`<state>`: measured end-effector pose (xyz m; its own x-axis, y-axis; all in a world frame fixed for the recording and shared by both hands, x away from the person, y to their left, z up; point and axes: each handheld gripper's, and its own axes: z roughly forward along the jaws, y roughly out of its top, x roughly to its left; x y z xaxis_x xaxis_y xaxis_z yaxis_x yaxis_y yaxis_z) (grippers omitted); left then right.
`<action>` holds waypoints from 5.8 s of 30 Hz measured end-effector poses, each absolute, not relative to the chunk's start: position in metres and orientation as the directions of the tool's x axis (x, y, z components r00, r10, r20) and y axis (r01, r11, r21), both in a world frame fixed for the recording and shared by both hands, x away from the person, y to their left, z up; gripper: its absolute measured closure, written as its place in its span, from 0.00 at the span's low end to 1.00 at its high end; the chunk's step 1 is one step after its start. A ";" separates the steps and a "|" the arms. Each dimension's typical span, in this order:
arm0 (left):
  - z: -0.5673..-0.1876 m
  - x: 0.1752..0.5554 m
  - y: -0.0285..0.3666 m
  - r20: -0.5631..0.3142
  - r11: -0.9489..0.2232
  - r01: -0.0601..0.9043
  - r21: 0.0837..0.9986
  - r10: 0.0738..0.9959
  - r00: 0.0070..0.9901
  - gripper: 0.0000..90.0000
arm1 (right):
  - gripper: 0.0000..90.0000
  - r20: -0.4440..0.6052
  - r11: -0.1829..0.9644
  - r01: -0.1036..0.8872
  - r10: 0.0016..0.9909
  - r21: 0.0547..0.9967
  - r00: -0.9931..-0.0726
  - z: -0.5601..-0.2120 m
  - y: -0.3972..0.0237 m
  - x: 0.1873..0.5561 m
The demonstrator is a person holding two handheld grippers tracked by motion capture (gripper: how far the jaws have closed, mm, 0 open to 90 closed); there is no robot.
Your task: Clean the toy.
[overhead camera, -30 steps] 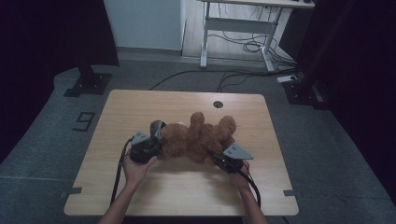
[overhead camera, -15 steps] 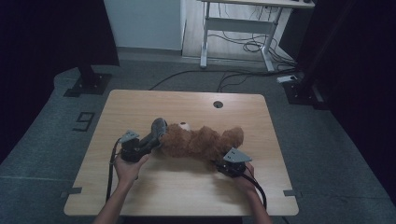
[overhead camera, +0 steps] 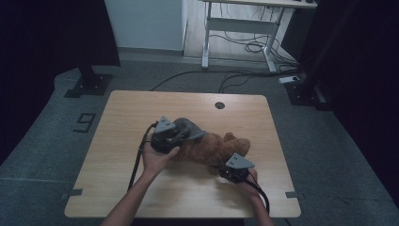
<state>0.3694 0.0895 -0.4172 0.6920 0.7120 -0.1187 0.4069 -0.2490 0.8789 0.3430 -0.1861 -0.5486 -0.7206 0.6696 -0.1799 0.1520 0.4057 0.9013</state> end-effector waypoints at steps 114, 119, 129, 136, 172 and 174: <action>-0.490 0.320 0.192 -0.193 -0.143 0.521 0.842 0.821 0.538 0.91 | 0.64 0.108 0.201 0.394 0.765 0.897 -0.635 -0.534 -0.201 0.331; -0.507 0.332 0.213 -0.223 -0.114 0.591 0.799 0.856 0.467 0.91 | 0.64 0.109 0.198 0.393 0.765 0.898 -0.634 -0.535 -0.200 0.332; -0.480 0.344 0.194 -0.185 -0.140 0.547 0.825 0.848 0.497 0.90 | 0.64 0.116 0.192 0.400 0.768 0.896 -0.630 -0.535 -0.202 0.333; -0.462 0.359 0.162 -0.131 -0.199 0.511 0.836 0.833 0.538 0.89 | 0.64 0.114 0.192 0.399 0.770 0.897 -0.628 -0.535 -0.202 0.333; -0.506 0.353 0.225 -0.127 -0.212 0.643 0.736 0.890 0.439 0.91 | 0.62 0.114 0.193 0.407 0.776 0.893 -0.620 -0.535 -0.205 0.334; -0.499 0.345 0.235 -0.123 -0.201 0.624 0.756 0.892 0.436 0.91 | 0.62 0.114 0.193 0.406 0.777 0.893 -0.620 -0.536 -0.205 0.334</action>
<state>0.3447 0.2348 -0.4994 0.4356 0.8918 -0.1227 0.6235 -0.2006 0.7556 0.3339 -0.2053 -0.5355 -0.6195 0.7766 0.1143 0.4062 0.1925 0.8933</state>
